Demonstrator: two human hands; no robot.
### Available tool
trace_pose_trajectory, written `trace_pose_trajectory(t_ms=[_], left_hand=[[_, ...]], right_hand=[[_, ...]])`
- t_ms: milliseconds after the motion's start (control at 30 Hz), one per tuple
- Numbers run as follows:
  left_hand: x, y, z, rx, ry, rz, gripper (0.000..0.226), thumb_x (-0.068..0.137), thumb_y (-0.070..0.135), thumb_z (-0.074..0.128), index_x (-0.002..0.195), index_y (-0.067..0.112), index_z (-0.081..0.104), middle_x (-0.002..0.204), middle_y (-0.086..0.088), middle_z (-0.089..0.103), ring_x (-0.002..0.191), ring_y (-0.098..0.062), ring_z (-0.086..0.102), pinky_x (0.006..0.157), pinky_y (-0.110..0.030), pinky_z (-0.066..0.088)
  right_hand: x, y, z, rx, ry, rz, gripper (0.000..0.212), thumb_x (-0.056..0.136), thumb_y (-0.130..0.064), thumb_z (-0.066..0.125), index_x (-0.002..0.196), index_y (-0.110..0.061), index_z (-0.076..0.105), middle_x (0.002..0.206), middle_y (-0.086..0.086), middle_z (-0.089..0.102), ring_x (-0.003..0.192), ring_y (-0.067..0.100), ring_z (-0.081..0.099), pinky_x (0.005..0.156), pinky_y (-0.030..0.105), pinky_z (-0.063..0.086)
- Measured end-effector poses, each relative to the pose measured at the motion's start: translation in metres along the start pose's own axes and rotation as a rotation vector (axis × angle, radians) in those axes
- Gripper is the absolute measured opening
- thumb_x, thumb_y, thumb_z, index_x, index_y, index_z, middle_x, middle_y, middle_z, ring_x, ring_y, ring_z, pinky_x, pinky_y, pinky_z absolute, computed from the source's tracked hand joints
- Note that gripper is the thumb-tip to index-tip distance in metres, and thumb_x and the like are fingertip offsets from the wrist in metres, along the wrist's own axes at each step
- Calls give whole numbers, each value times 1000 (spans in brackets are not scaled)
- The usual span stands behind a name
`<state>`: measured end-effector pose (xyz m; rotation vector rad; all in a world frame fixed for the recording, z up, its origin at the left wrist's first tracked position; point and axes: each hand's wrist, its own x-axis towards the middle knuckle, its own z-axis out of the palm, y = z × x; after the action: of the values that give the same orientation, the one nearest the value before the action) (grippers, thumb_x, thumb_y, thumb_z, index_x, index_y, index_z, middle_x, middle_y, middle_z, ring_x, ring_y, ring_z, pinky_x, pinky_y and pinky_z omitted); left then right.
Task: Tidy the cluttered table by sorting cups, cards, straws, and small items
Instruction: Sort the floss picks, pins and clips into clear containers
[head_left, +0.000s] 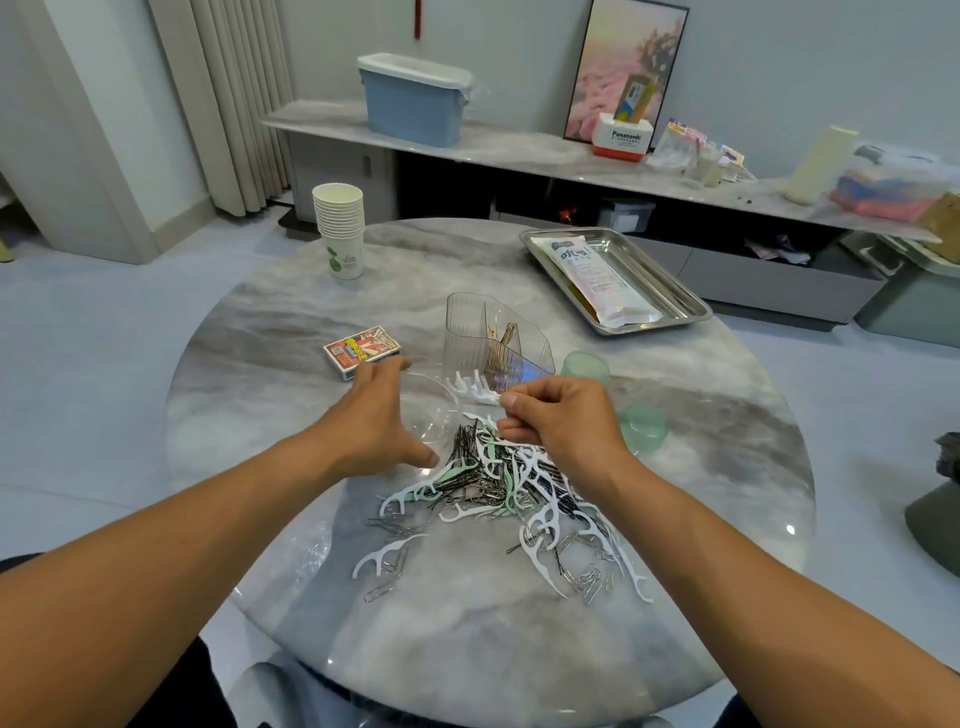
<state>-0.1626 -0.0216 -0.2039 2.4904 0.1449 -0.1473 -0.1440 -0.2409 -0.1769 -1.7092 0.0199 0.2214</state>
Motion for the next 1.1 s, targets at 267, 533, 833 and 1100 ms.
trace_pose_trajectory(t_ms=[267,533,833,1100], left_hand=[[15,-7,-13,101,35,-154,145,51,53,96,159,18,5,161,-13,17,148,-33,21,118,-46,30],[22,47,6,146,253,-30,140,58,74,80,160,20,0,167,-7,3,154,-27,0,125,-48,2],[32,117,51,30,174,491,88,89,35,74,158,24,21,160,3,27,147,-14,22,118,-27,19],[94,173,83,323,180,376,122,76,59,78,158,16,-1,152,-10,44,149,-28,24,125,-47,2]], right_hand=[[12,-5,-33,61,136,16,2,90,-1,73,89,1,73,70,12,73,65,22,72,66,26,62],[16,-4,-66,77,242,15,3,90,0,73,90,3,73,74,15,72,63,21,72,61,22,59],[31,-3,-94,70,335,0,6,91,-1,73,85,1,71,67,11,70,61,19,71,66,26,62],[53,-5,-125,116,480,30,7,89,-3,75,85,1,72,64,9,71,61,20,73,75,33,64]])
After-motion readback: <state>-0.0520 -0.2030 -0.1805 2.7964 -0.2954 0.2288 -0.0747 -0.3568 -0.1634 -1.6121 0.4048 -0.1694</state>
